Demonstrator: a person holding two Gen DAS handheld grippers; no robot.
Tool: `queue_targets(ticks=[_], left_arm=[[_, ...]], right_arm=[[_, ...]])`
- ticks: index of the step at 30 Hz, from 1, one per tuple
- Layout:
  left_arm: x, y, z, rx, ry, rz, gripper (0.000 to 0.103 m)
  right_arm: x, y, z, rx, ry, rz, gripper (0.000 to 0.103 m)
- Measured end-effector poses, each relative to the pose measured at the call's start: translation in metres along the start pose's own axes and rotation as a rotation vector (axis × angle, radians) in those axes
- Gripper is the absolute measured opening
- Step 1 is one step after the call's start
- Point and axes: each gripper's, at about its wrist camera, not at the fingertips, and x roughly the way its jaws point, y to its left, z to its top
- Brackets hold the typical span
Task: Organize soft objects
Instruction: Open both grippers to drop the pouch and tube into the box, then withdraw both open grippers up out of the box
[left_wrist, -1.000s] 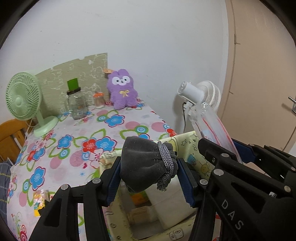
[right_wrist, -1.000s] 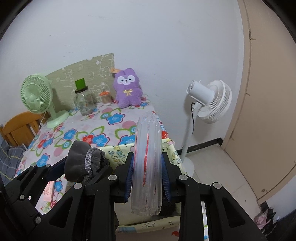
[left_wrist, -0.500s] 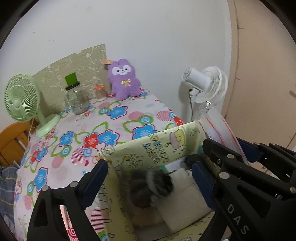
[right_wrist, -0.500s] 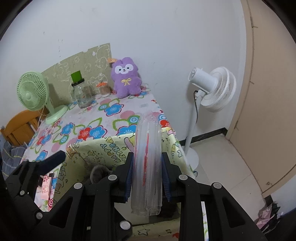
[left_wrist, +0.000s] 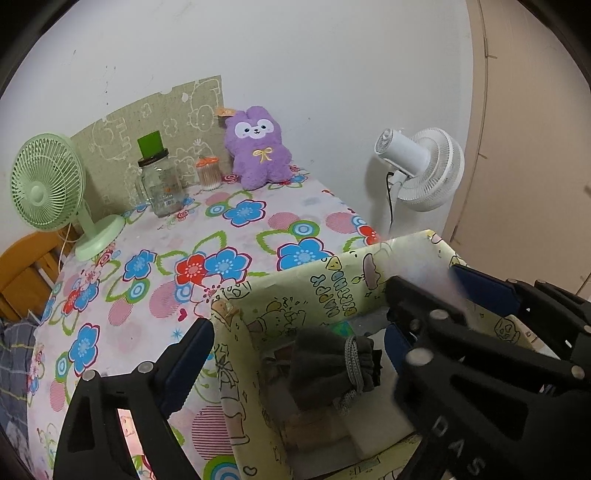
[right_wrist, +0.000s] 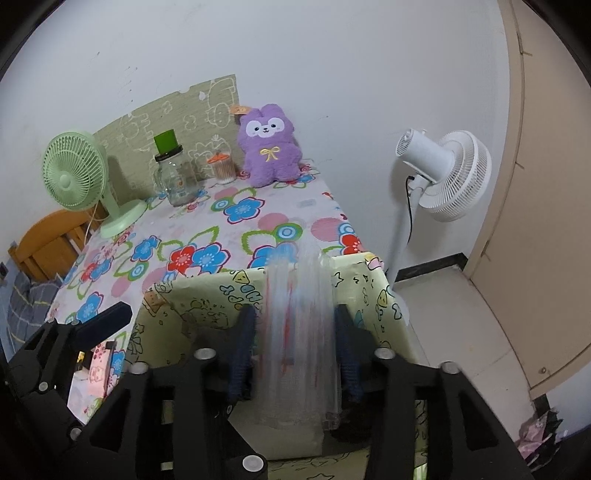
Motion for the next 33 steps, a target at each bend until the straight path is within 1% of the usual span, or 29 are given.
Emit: queue_targets(ticks=[1,5,7,13,15,20,29,33], left_arm=[[-0.001,0.000,0.000,-0.002,0.001,-0.001,0.096],[-0.007,0.002,-0.002,-0.004,-0.010,-0.008,0.096],[-0.012,0.003,-0.002,-0.009,-0.018,-0.017,0.097],[-0.027,0.008,-0.003,-0.022,-0.047,-0.030,0.101],[-0.034,0.010,-0.004,-0.027,-0.060,-0.029,0.103],[-0.046,0.014,-0.005,-0.027,-0.081,-0.024,0.103],[-0.071,0.024,-0.010,-0.031,-0.123,-0.026,0.103],[-0.080,0.029,-0.011,-0.028,-0.137,-0.023,0.103]], right_arm=[[-0.001,0.001,0.000,0.003,0.001,0.000,0.059],[-0.005,0.003,0.000,0.001,-0.004,-0.006,0.064],[-0.009,0.005,-0.001,0.003,-0.011,-0.008,0.072],[-0.025,0.011,0.000,0.008,-0.032,-0.012,0.081],[-0.032,0.015,-0.001,0.004,-0.046,-0.015,0.083],[-0.044,0.022,-0.001,-0.001,-0.071,-0.024,0.086],[-0.066,0.036,-0.003,-0.012,-0.115,-0.041,0.095],[-0.075,0.044,-0.006,-0.014,-0.136,-0.047,0.096]])
